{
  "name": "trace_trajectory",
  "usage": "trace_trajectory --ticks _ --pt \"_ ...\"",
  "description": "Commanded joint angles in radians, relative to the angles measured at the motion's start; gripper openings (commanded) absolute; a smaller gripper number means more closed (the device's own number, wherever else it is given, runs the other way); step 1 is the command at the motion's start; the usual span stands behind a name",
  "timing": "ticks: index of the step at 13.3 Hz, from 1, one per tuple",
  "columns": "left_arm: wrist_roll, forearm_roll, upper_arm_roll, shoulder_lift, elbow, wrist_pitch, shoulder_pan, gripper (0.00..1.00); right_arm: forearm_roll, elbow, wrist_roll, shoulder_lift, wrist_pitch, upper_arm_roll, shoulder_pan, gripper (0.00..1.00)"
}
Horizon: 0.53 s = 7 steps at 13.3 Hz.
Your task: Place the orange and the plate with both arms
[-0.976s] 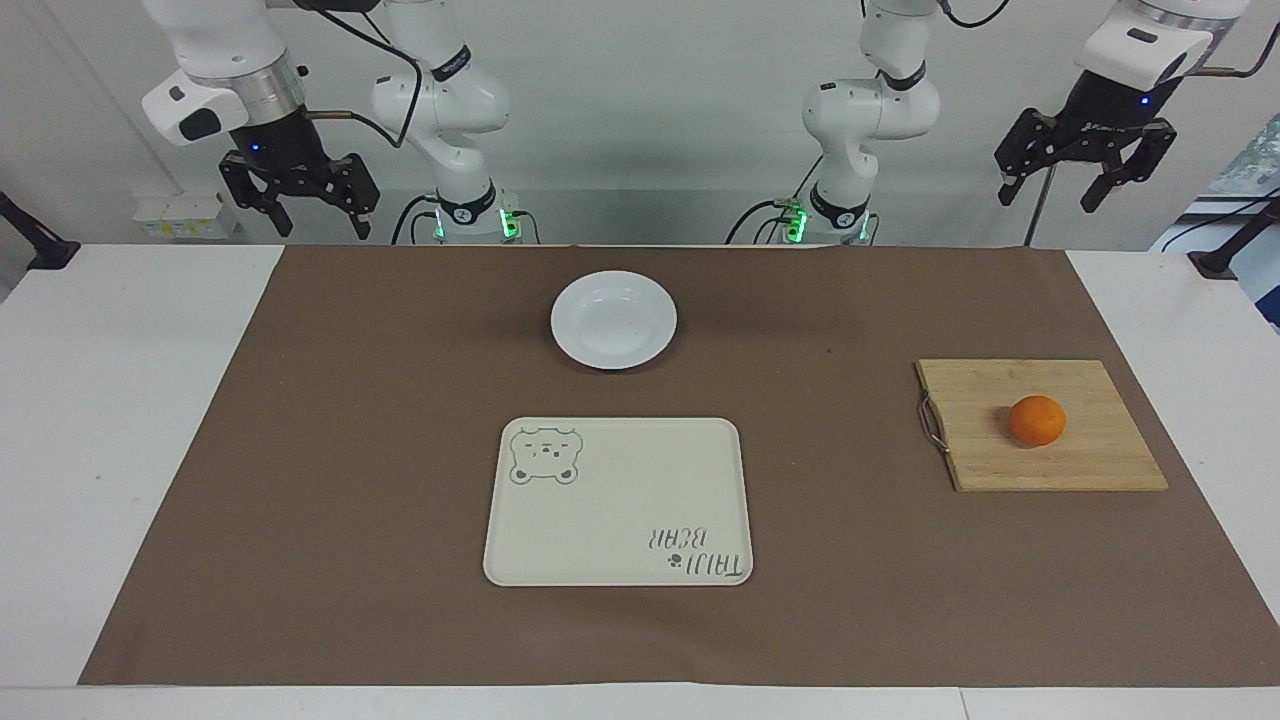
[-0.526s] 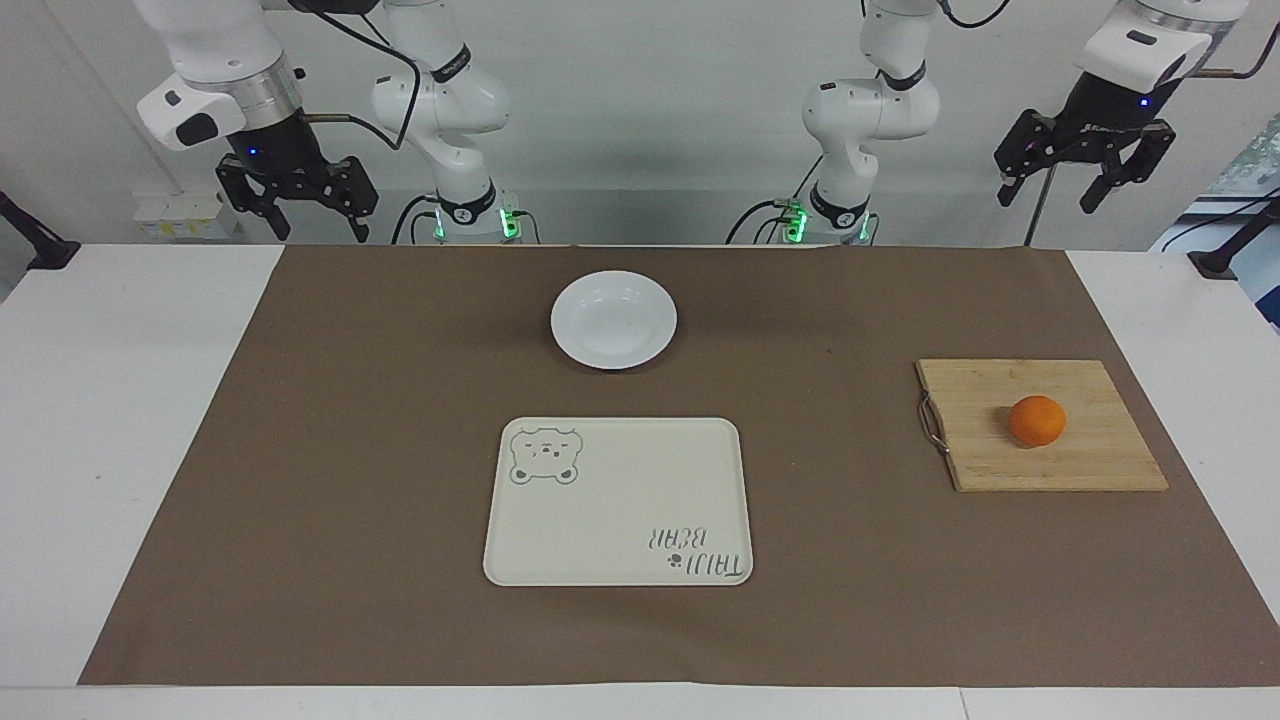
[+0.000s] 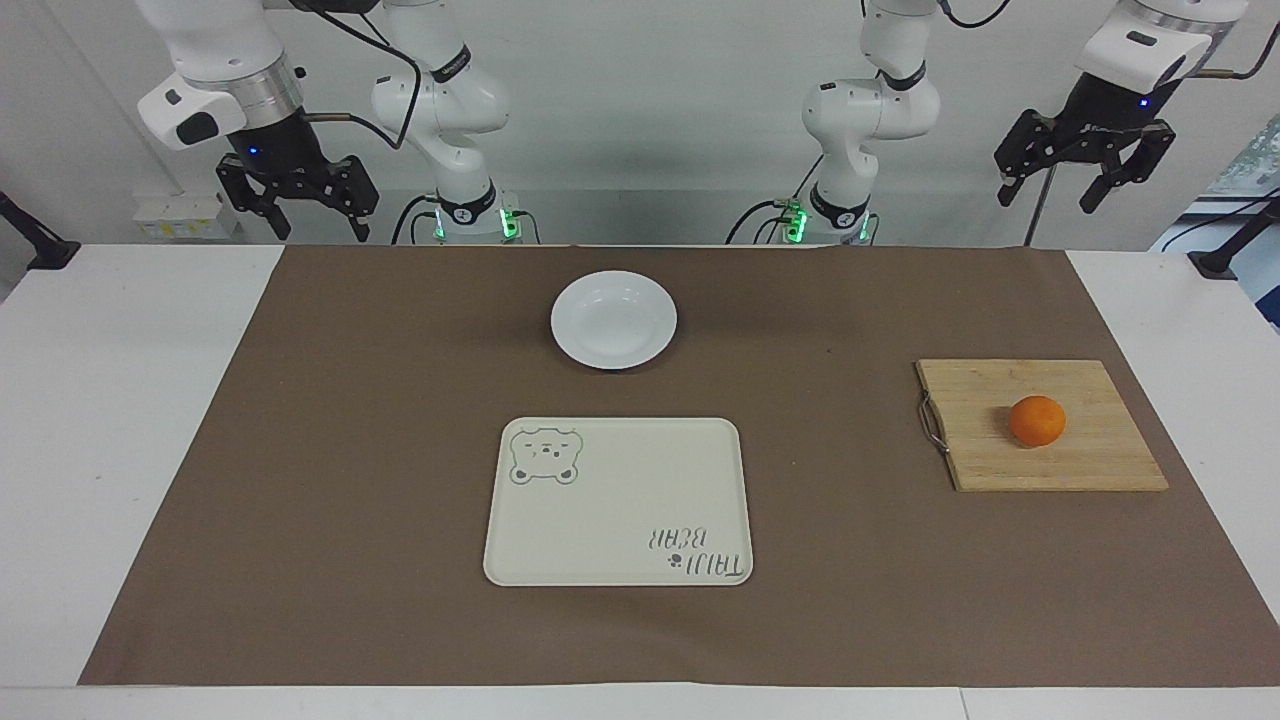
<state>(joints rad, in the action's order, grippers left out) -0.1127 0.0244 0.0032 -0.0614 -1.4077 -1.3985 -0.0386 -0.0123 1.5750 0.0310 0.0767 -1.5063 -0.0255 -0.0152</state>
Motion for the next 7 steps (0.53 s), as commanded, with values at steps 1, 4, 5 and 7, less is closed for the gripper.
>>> trace_trajectory --ticks 1,4,5,7 --pt "-0.037 -0.004 0.006 -0.012 -0.045 -0.04 0.045 1.0 -0.005 -0.021 -0.02 -0.011 0.015 0.004 0.006 1.0" --pt "-0.157 -0.004 0.008 -0.008 -0.166 -0.209 0.107 1.0 -0.005 -0.021 -0.02 -0.011 0.015 0.004 0.006 1.0" --pt "-0.197 -0.004 0.008 -0.002 -0.209 -0.268 0.127 1.0 -0.005 -0.021 -0.02 -0.011 0.015 0.004 0.006 1.0" --pt "-0.254 -0.004 0.008 0.029 -0.285 -0.38 0.17 1.0 -0.005 -0.021 -0.02 -0.011 0.015 0.004 0.006 1.0"
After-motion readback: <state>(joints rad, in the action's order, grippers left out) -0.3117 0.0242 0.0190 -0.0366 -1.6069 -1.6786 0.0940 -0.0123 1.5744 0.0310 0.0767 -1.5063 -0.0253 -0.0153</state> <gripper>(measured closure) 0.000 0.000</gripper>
